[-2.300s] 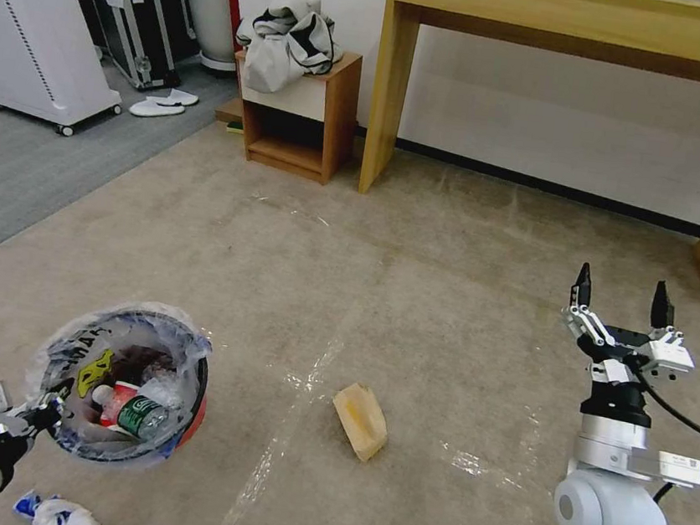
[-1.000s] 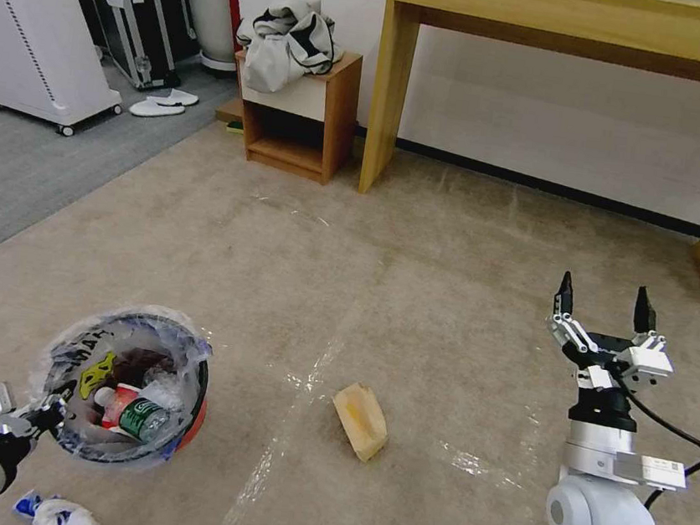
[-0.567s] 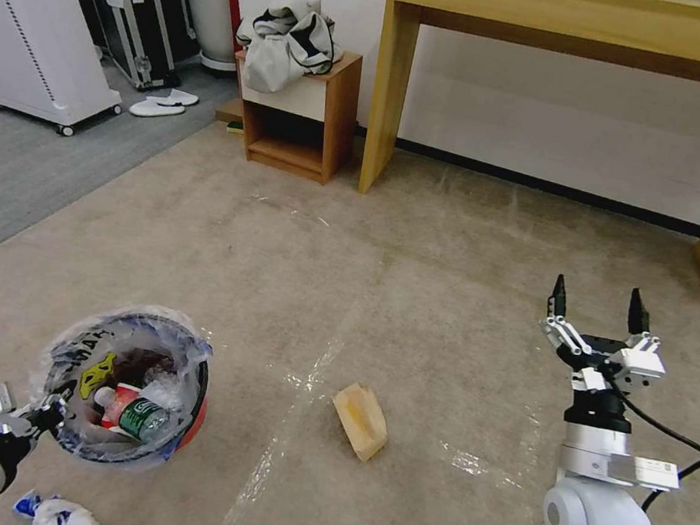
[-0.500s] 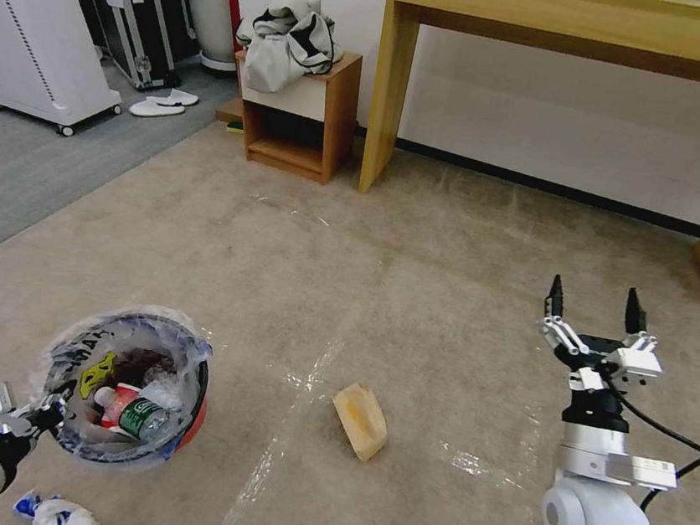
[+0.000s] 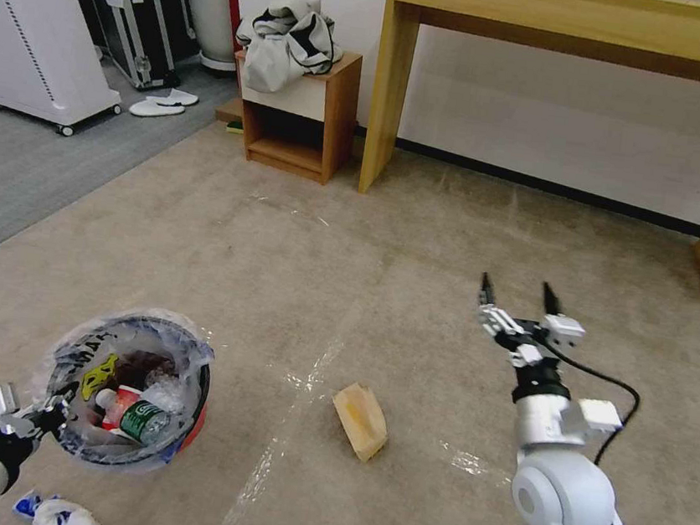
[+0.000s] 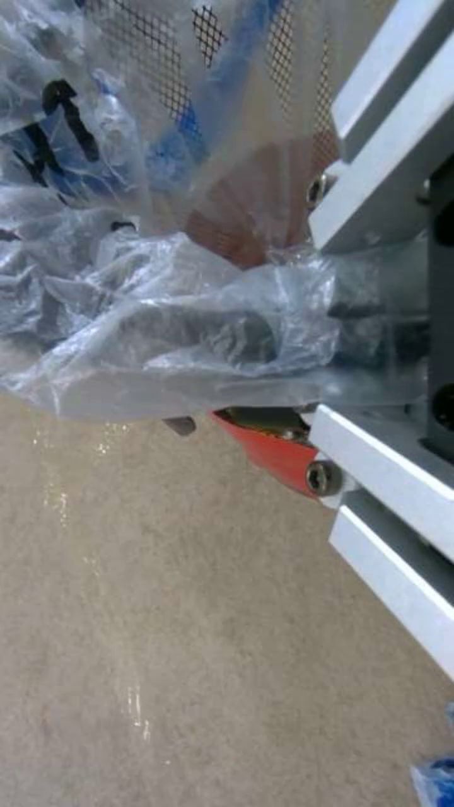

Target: Pick up the trash bin and place the garbage on the floor into it.

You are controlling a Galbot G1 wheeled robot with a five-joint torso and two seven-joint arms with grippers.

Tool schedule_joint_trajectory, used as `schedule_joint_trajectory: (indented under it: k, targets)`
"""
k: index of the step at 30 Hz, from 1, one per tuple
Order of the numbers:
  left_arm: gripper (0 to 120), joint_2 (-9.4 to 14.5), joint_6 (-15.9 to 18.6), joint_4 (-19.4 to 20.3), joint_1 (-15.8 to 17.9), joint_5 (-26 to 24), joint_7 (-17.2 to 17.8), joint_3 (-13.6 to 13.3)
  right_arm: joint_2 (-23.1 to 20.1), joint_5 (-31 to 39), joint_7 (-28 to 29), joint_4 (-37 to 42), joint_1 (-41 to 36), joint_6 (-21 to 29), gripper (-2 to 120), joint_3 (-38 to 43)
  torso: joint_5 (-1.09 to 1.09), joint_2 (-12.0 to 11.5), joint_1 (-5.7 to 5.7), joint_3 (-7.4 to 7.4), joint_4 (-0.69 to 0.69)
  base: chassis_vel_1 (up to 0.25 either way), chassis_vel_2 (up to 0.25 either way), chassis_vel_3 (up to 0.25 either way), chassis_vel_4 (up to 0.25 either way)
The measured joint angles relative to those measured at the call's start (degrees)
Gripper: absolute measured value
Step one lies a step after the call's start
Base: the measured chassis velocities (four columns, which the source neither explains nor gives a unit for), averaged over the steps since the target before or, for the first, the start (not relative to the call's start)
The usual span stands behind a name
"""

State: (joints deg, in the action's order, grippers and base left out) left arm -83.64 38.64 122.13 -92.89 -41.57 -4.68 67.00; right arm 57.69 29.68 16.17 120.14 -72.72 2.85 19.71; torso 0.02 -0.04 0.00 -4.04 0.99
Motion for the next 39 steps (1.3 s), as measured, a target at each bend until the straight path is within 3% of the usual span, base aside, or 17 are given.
schedule_joint_trajectory:
  k: [2, 3, 9, 17, 24, 26, 30, 39]
  targets:
    - [1, 0.0, 0.0, -0.2, 0.0, 0.1, 0.0, -0.1, -1.1, 0.6, 0.2, 0.0, 0.5, 1.1, 100, -0.7, 0.00, 0.0, 0.00, 0.00, 0.01, 0.000, 0.000, 0.000, 0.000]
    - [1, 0.2, 0.0, -0.6, 0.2, 0.5, 0.0, -0.4, -3.9, 2.4, 0.5, 0.1, 1.7, 4.0, 100, -2.4, -0.01, 0.0, 0.00, 0.00, 0.02, 0.000, 0.000, 0.000, 0.000]
    - [1, 0.9, 0.1, -2.0, 1.3, 1.1, -0.1, -1.4, -10.3, 8.1, 1.2, 1.0, 5.6, 12.8, 100, -6.9, 0.00, 0.0, 0.00, 0.00, 0.02, 0.000, 0.000, 0.000, 0.000]
    - [1, 2.1, 0.6, -2.3, 2.3, -0.5, 0.0, -1.1, -14.5, 17.0, 1.0, 0.8, 14.0, 23.1, 100, -16.5, 0.00, 0.0, 0.00, 0.00, 0.01, 0.000, 0.000, 0.000, 0.000]
    - [1, 2.7, 0.7, -2.3, 2.5, -1.4, 0.1, -0.4, -15.2, 24.7, 3.3, -0.1, 21.5, 30.4, 100, -24.0, -0.01, 0.0, 0.00, 0.00, 0.02, 0.000, 0.000, 0.000, 0.000]
    - [1, 2.8, 0.7, -2.3, 2.7, -1.7, 0.2, -0.1, -15.1, 29.0, 5.7, -1.1, 26.2, 34.7, 100, -29.2, -0.01, 0.0, 0.00, 0.00, 0.01, 0.000, 0.000, 0.000, 0.000]
    - [1, 2.9, 0.8, -2.5, 3.1, -1.9, 0.3, 0.2, -13.6, 30.8, 7.7, -4.3, 33.6, 37.1, 100, -38.0, -0.01, 0.0, 0.00, 0.00, 0.02, 0.000, 0.000, 0.000, 0.000]
    - [1, 2.6, 0.9, -2.5, 3.2, -2.1, 0.4, 0.8, -9.7, 35.0, 11.4, -10.1, 40.4, 39.8, 99, -48.6, -0.01, 0.0, 0.00, 0.00, 0.01, 0.000, 0.000, 0.000, 0.000]
